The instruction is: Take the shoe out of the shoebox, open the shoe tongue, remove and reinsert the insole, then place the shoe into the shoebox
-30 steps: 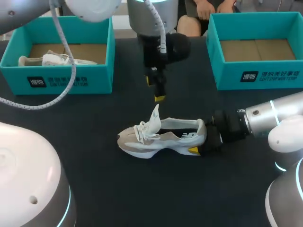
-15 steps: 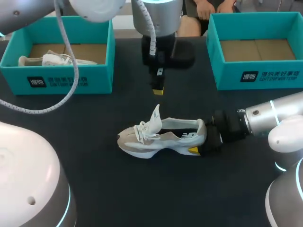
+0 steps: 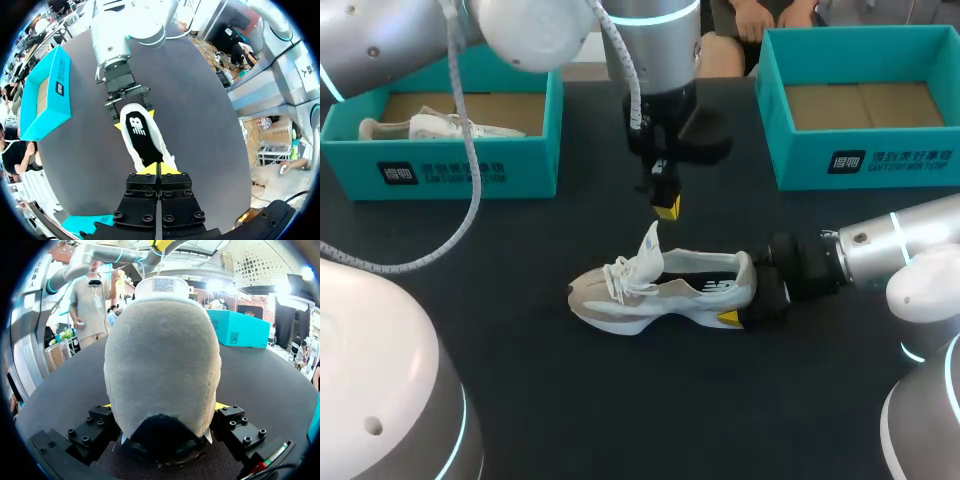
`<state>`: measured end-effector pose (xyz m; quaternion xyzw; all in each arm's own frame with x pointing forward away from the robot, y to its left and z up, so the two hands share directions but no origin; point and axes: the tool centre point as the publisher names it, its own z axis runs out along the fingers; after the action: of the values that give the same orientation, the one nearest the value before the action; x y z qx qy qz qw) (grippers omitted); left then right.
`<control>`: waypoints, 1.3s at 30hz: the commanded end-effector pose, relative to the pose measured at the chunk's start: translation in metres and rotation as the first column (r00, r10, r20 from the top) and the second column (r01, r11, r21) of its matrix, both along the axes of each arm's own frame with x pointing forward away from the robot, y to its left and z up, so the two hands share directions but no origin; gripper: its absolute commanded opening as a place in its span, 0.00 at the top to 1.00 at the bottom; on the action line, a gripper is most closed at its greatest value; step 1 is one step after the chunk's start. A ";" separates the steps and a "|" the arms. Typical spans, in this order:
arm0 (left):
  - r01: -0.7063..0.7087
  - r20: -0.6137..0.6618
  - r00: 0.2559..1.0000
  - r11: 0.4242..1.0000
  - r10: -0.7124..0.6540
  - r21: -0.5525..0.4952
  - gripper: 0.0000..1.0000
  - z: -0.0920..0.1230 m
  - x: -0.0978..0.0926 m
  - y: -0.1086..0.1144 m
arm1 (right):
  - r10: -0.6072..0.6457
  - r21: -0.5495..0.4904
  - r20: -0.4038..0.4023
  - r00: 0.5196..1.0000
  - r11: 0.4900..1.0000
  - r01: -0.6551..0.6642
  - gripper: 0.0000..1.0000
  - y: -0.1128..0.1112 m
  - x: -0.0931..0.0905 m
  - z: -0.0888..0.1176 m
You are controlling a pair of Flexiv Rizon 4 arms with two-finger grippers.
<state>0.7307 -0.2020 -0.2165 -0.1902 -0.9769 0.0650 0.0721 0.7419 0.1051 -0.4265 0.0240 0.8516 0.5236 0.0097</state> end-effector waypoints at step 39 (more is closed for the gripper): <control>-0.147 -0.055 0.988 0.986 0.143 -0.084 1.00 -0.105 -0.003 -0.050 | -0.001 -0.003 0.001 1.000 1.000 0.001 1.00 -0.001 0.001 -0.005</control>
<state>0.7391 -0.2532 -0.3116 -0.1117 -0.9850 0.1049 0.0796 0.7418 0.1051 -0.4265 0.0239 0.8516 0.5236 0.0097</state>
